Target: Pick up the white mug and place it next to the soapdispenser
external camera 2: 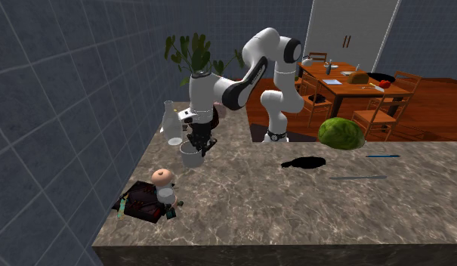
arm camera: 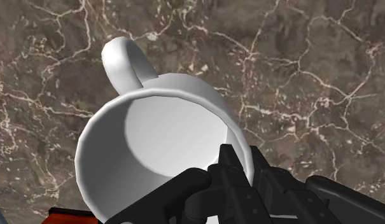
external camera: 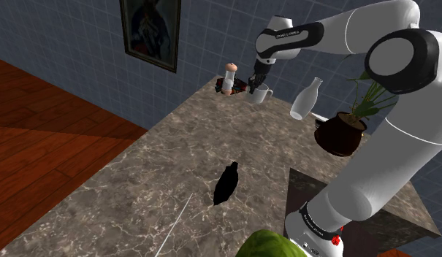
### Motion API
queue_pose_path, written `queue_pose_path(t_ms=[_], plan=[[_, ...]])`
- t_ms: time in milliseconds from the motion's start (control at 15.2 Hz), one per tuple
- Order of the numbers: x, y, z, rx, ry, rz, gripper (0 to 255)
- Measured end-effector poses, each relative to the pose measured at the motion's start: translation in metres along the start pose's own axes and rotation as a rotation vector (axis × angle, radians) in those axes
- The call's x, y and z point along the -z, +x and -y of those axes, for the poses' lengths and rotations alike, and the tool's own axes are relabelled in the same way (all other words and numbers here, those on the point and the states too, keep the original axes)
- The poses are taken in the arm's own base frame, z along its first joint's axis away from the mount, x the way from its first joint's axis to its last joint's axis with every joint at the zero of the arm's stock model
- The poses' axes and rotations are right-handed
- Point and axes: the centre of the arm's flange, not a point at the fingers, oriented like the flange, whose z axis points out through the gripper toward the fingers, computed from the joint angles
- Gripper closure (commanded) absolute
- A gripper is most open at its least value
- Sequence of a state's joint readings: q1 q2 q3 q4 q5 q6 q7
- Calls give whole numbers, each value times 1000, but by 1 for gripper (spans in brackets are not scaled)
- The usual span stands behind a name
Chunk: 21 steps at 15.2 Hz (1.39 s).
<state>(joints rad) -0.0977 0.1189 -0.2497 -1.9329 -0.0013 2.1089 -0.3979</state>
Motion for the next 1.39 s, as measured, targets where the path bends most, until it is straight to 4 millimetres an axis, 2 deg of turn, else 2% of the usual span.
queue_pose_path(t_ms=[1386], plan=[[110, 4, -7, 0, 0, 0, 255]])
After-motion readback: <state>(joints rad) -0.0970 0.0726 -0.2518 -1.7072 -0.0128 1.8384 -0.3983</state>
